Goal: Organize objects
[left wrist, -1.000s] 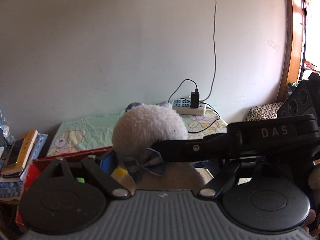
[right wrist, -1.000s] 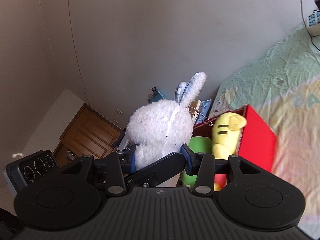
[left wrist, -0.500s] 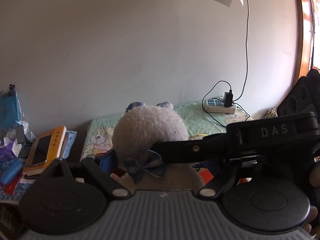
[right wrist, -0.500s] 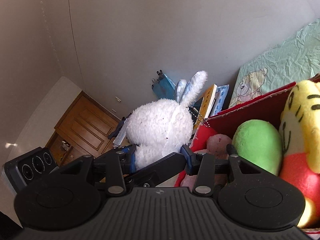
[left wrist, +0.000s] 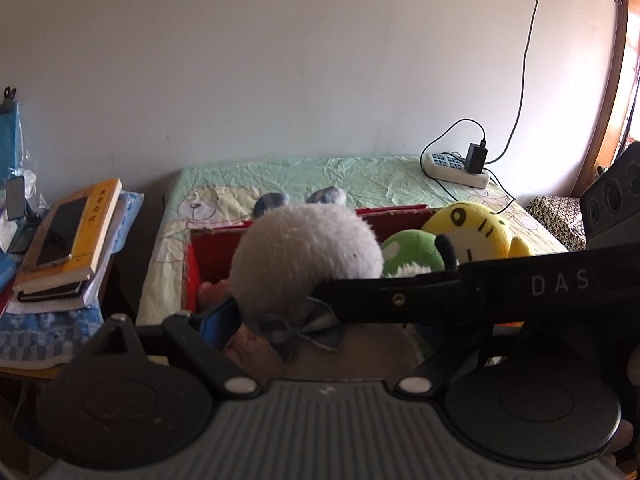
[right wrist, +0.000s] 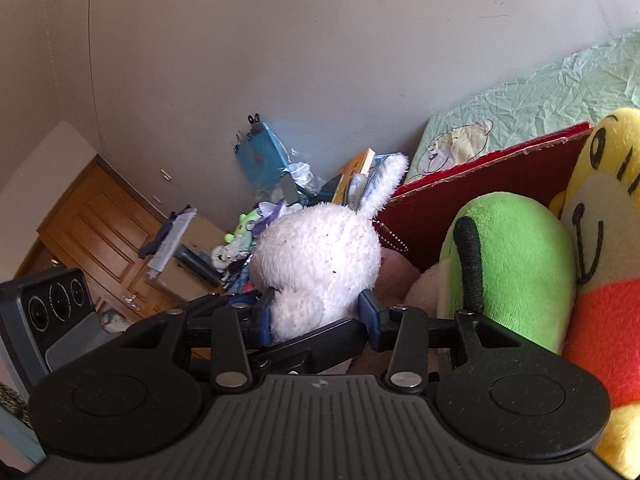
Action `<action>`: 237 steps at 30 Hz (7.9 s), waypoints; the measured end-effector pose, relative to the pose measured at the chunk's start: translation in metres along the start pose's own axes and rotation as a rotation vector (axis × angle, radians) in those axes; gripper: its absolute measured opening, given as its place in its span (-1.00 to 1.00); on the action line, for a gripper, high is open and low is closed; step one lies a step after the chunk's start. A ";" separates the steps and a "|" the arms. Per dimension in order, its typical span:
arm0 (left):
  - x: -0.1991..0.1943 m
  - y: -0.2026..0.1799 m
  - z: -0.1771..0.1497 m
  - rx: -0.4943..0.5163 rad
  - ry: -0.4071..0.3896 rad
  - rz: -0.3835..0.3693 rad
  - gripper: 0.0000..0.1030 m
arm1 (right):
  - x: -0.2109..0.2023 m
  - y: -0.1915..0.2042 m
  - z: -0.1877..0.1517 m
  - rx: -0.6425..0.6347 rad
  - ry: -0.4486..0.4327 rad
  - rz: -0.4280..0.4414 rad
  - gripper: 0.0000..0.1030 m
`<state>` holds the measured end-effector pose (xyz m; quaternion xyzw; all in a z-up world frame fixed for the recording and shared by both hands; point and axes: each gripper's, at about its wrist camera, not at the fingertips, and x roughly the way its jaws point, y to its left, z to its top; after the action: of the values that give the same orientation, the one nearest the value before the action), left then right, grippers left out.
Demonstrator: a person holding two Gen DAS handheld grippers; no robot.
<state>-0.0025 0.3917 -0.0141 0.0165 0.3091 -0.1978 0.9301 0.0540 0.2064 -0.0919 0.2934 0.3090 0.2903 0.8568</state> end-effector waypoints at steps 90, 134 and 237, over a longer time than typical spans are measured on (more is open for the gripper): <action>0.049 -0.309 -0.011 0.049 0.316 0.283 0.99 | -0.271 -0.105 -0.021 -0.060 -0.116 -0.907 0.66; -0.011 -0.144 0.014 -0.009 0.277 0.394 0.99 | -0.143 0.018 0.005 -0.133 -0.052 -0.959 0.71; -0.043 -0.049 -0.006 -0.092 0.283 0.407 0.99 | -0.058 0.069 -0.010 -0.154 0.017 -0.831 0.48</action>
<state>-0.0559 0.3625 0.0108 0.0635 0.4353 0.0122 0.8979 -0.0119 0.2157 -0.0306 0.0767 0.3857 -0.0554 0.9178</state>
